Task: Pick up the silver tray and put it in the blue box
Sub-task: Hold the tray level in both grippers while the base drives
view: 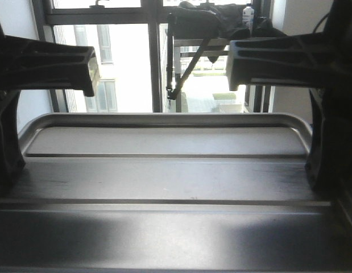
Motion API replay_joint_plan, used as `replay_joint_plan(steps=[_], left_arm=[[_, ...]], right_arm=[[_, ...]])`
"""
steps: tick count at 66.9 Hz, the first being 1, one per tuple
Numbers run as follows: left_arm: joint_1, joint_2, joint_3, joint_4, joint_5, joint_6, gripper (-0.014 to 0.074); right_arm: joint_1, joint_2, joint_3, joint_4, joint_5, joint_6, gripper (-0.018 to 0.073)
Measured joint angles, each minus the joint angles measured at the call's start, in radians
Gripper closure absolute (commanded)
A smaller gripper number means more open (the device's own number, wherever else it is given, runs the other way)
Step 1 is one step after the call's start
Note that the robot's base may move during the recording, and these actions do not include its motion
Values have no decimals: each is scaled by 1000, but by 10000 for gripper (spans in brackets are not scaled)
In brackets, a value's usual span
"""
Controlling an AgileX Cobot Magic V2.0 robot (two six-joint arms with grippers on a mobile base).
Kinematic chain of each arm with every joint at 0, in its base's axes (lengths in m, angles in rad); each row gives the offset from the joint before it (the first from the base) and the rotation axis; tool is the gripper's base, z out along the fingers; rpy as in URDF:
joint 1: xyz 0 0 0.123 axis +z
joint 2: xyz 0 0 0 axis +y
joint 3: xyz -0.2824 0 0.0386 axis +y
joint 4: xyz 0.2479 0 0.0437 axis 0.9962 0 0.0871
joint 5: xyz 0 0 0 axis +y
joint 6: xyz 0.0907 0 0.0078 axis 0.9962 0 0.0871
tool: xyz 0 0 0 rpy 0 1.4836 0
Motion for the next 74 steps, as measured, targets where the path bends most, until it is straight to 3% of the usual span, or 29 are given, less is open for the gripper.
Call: replay_joint_plan(steps=[74], left_arm=[[0, 0, 0, 0, 0, 0, 697]], right_arm=[[0, 0, 0, 0, 0, 0, 502]])
